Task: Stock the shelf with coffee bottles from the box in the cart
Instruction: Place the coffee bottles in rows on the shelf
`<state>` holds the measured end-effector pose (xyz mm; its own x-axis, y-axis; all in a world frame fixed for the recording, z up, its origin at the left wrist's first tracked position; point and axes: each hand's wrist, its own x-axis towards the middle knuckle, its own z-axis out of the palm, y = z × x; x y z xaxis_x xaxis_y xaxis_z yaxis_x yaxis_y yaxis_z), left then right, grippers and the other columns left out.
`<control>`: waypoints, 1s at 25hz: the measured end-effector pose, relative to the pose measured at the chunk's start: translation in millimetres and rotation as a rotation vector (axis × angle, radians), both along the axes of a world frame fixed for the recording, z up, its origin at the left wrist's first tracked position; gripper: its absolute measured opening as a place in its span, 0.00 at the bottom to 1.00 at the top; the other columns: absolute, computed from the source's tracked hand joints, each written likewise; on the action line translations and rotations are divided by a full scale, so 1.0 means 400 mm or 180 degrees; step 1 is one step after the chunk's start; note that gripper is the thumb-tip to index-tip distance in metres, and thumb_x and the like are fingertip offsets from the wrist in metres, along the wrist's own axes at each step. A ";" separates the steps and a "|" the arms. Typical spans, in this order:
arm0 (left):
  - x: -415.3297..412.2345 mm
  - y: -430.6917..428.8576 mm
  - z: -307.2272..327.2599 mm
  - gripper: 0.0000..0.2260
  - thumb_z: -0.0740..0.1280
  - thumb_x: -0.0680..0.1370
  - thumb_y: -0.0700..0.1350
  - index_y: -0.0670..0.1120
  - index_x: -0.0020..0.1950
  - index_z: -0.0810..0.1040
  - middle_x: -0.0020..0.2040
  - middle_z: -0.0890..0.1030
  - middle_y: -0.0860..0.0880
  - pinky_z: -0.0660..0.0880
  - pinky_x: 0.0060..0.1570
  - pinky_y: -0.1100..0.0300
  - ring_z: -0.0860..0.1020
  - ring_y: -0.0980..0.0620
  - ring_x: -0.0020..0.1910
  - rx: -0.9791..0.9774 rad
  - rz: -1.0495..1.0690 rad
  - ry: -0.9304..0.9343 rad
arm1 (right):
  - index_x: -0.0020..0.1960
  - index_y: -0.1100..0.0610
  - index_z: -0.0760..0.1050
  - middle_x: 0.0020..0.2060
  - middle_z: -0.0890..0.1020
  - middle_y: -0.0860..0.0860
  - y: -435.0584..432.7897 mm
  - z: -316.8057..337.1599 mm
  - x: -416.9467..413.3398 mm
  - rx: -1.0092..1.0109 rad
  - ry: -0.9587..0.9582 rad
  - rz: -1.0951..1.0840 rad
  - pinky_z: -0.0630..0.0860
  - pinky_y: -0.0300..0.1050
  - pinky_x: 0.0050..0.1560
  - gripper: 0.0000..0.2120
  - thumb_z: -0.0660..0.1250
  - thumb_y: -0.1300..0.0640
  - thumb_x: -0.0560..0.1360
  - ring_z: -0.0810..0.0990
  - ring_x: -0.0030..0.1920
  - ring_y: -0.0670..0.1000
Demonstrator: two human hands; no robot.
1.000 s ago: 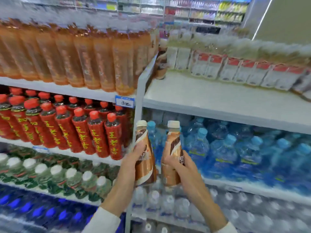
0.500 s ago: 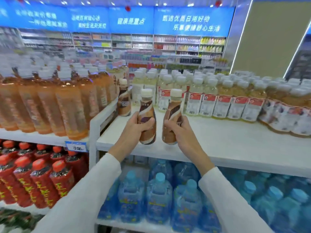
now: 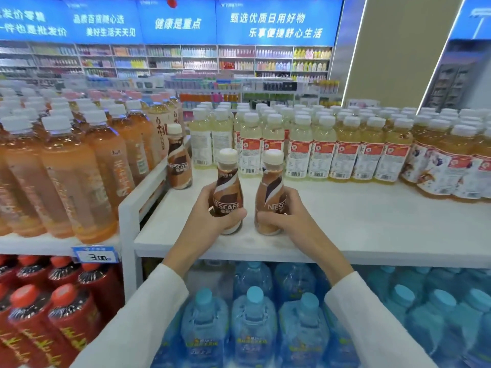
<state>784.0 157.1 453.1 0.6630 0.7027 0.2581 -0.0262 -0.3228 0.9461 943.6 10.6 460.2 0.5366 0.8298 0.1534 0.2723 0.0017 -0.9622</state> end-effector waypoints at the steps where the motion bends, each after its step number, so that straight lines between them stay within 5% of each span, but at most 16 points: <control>1: -0.010 0.005 -0.005 0.29 0.81 0.70 0.48 0.55 0.68 0.74 0.58 0.83 0.60 0.77 0.56 0.65 0.81 0.62 0.57 0.0041 -0.0003 0.0058 | 0.66 0.42 0.69 0.57 0.82 0.40 -0.013 -0.002 0.010 0.0059 -0.0072 0.0023 0.77 0.38 0.54 0.34 0.77 0.50 0.63 0.81 0.55 0.36; 4: -0.022 0.015 -0.011 0.28 0.81 0.69 0.43 0.53 0.66 0.76 0.59 0.83 0.58 0.76 0.59 0.60 0.81 0.58 0.58 0.0132 0.0134 0.0176 | 0.64 0.42 0.74 0.54 0.85 0.40 -0.028 -0.008 0.015 0.0150 -0.0317 -0.0230 0.79 0.43 0.60 0.31 0.78 0.61 0.65 0.82 0.56 0.42; 8: -0.012 0.005 -0.006 0.28 0.82 0.68 0.42 0.53 0.64 0.77 0.59 0.83 0.57 0.77 0.57 0.61 0.82 0.57 0.57 0.0146 0.0197 0.0127 | 0.59 0.41 0.71 0.52 0.80 0.37 -0.006 -0.005 -0.045 -0.0071 -0.0869 -0.0915 0.79 0.35 0.49 0.34 0.85 0.45 0.59 0.80 0.51 0.37; 13: -0.024 -0.013 -0.008 0.29 0.83 0.67 0.49 0.55 0.66 0.78 0.59 0.83 0.58 0.77 0.60 0.59 0.81 0.60 0.57 0.0288 0.0381 0.0159 | 0.62 0.39 0.69 0.56 0.78 0.35 -0.023 -0.011 -0.087 0.0145 -0.0815 -0.0878 0.78 0.37 0.53 0.37 0.84 0.41 0.59 0.78 0.55 0.36; 17: -0.025 -0.051 -0.010 0.29 0.82 0.63 0.59 0.62 0.59 0.73 0.50 0.80 0.68 0.74 0.50 0.72 0.76 0.73 0.53 0.0554 0.0802 0.0197 | 0.56 0.34 0.71 0.53 0.81 0.35 -0.011 -0.031 -0.113 0.0302 -0.0796 -0.1256 0.78 0.35 0.52 0.28 0.83 0.49 0.64 0.80 0.53 0.36; 20: -0.005 -0.030 0.000 0.24 0.81 0.65 0.57 0.62 0.55 0.73 0.46 0.79 0.67 0.72 0.43 0.73 0.79 0.69 0.46 0.0467 0.1066 0.0285 | 0.58 0.39 0.70 0.54 0.80 0.38 0.050 -0.011 -0.099 0.0058 -0.0819 -0.1257 0.75 0.37 0.50 0.28 0.82 0.50 0.65 0.80 0.52 0.40; 25: 0.061 0.090 0.038 0.18 0.76 0.74 0.47 0.52 0.62 0.76 0.59 0.72 0.53 0.70 0.62 0.57 0.71 0.54 0.56 0.0451 0.1467 0.0346 | 0.59 0.48 0.69 0.55 0.80 0.46 0.231 0.033 -0.047 -0.0059 -0.0873 -0.0845 0.74 0.42 0.52 0.27 0.81 0.54 0.68 0.80 0.55 0.49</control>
<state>808.5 193.3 468.3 0.3197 0.8922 0.3190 0.2461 -0.4033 0.8814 924.7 103.1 473.3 0.6745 0.6713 0.3073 0.5082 -0.1203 -0.8528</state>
